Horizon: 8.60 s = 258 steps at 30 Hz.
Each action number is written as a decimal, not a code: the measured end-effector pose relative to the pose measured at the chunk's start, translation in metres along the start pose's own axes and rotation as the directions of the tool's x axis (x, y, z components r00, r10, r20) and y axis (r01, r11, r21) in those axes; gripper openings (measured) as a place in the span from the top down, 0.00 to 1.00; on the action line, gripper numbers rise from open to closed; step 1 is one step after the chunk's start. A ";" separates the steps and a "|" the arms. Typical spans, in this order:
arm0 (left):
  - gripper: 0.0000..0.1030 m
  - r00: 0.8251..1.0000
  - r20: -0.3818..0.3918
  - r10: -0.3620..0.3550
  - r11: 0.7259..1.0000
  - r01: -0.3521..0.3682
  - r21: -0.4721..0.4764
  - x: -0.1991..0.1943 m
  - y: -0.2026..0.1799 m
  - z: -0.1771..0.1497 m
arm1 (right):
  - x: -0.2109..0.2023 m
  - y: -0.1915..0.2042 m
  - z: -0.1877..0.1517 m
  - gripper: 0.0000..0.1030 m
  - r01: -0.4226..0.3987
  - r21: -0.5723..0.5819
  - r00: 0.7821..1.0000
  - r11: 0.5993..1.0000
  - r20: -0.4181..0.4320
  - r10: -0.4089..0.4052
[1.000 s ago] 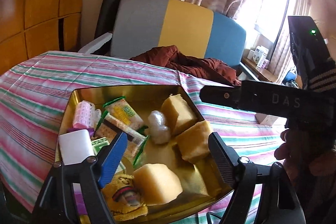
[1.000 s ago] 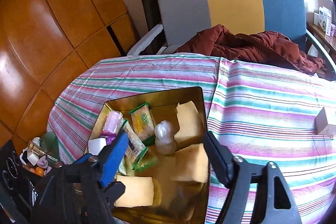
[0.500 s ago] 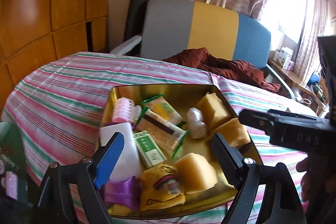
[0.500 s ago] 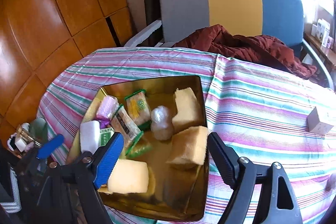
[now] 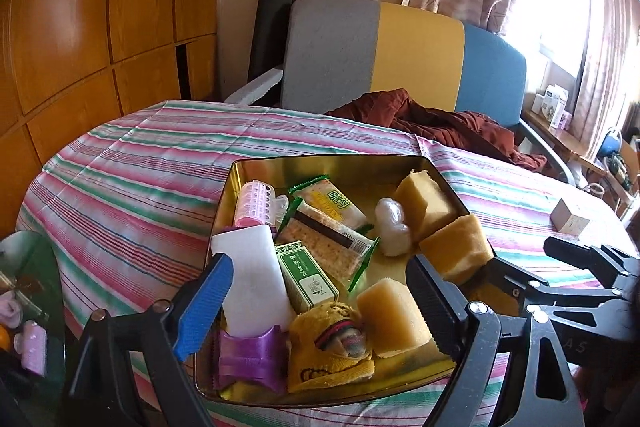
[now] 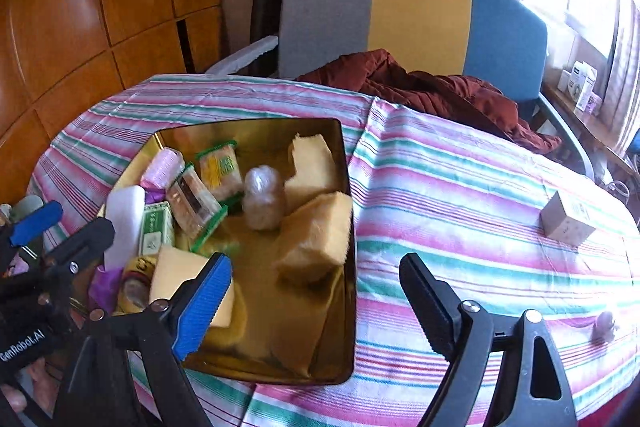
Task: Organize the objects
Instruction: 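Withdraw both tools from the tray and reach toward the carton and wrapped ball, then grasp the plastic-wrapped ball with the right tool while the left tool grasps the white carton, then lift the carton and wrapped ball and carry both toward the gold tray, then lower the carton and wrapped ball into the tray and open both tools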
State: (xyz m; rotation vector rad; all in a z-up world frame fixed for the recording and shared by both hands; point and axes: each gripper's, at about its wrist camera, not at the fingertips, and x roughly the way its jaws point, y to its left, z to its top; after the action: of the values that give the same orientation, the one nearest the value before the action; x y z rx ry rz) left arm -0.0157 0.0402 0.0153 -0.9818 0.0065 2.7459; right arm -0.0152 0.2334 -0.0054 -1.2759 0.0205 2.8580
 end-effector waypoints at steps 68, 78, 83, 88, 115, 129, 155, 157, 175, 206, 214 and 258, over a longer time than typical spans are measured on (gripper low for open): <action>0.08 0.977 -0.008 -0.215 0.909 0.203 0.364 0.013 -0.151 0.039 | -0.015 -0.388 -0.086 0.39 0.349 0.644 0.928 0.681 -0.341 -0.152; 0.08 0.925 -0.162 -0.343 0.774 0.376 0.509 0.049 -0.275 0.057 | -0.029 -0.395 -0.087 0.39 0.268 0.661 0.959 0.701 -0.256 -0.125; 0.08 0.914 -0.203 -0.351 0.677 0.398 0.619 0.074 -0.346 0.055 | -0.034 -0.396 -0.084 0.39 0.219 0.674 0.972 0.706 -0.216 -0.095; 0.09 0.885 -0.261 -0.386 0.539 0.446 0.715 0.103 -0.413 0.046 | -0.025 -0.399 -0.091 0.39 0.205 0.688 0.969 0.696 -0.242 -0.046; 0.47 0.834 -0.487 -0.258 0.358 0.551 0.754 0.205 -0.530 0.017 | -0.005 -0.395 -0.090 0.38 0.140 0.708 0.965 0.692 -0.255 0.065; 0.51 0.872 -0.460 -0.170 0.700 0.435 0.566 0.131 -0.388 -0.019 | -0.001 -0.375 -0.076 0.38 0.023 0.648 0.965 0.762 -0.214 0.153; 0.51 0.911 -0.327 -0.250 0.816 0.380 0.436 0.089 -0.308 -0.069 | 0.027 -0.353 -0.064 0.38 0.075 0.527 0.943 0.846 -0.315 0.113; 0.51 0.913 -0.321 -0.250 0.814 0.378 0.441 0.088 -0.308 -0.070 | 0.028 -0.352 -0.063 0.38 0.072 0.529 0.944 0.846 -0.310 0.114; 0.51 0.920 -0.300 -0.252 0.820 0.368 0.438 0.088 -0.306 -0.073 | 0.018 -0.356 -0.058 0.38 0.047 0.538 0.962 0.841 -0.251 0.106; 0.51 0.926 -0.174 -0.336 0.893 0.372 0.253 0.001 -0.174 -0.027 | 0.032 -0.340 -0.055 0.39 0.192 0.404 0.927 0.894 -0.373 -0.031; 0.51 0.931 -0.156 -0.330 0.907 0.359 0.219 -0.006 -0.150 -0.028 | -0.001 -0.286 -0.032 0.39 0.051 0.360 0.959 0.932 -0.279 0.055; 0.51 0.974 -0.076 -0.213 0.974 0.206 -0.093 0.007 -0.016 0.005 | -0.012 -0.014 -0.028 0.18 -0.193 0.002 0.981 0.981 -0.014 0.193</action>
State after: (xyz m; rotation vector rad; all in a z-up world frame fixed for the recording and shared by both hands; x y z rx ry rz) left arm -0.0208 0.0582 0.0158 -1.0567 -0.1901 2.5285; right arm 0.0142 0.2465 -0.0156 -1.3651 0.1544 3.0079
